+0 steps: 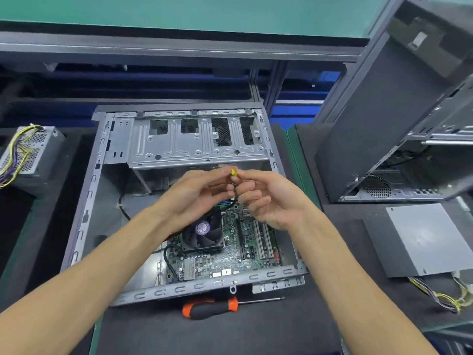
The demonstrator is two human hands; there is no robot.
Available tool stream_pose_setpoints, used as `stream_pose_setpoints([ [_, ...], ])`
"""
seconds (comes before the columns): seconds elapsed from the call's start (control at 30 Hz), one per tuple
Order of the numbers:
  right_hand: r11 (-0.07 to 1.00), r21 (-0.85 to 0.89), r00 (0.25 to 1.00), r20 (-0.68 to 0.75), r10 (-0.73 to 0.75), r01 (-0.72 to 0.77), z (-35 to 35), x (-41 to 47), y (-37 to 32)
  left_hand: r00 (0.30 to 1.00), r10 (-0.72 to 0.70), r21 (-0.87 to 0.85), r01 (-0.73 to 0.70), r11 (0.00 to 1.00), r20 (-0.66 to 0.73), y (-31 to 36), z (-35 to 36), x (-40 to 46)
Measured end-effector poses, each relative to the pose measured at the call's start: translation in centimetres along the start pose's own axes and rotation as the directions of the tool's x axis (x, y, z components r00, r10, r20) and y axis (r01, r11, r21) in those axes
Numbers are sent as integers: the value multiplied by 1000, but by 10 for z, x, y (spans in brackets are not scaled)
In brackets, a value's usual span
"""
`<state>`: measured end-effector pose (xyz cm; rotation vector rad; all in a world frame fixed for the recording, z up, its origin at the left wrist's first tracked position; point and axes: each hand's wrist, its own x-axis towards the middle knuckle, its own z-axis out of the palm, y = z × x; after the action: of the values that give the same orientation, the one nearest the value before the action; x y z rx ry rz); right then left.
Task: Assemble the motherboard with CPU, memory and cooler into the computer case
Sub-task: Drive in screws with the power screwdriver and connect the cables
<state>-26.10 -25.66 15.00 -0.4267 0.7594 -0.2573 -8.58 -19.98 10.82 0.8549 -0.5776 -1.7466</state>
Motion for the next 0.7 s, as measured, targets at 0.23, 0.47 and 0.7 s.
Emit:
stream_pose_setpoints([
  [0.23,645,-655,747,-181,-640,394,-23,-20,-13,987,-28,131,50,990,-160,-2,3,11],
  [0.47,434,-839,429,-277,-860,328,-55,-14,-7,947,232,843,66,534,-222,-30,12,29],
  [0.7,388,-879,427,-249,-869,277,-58,4,2,966,251,995,32,95,-55,-48,23,62],
])
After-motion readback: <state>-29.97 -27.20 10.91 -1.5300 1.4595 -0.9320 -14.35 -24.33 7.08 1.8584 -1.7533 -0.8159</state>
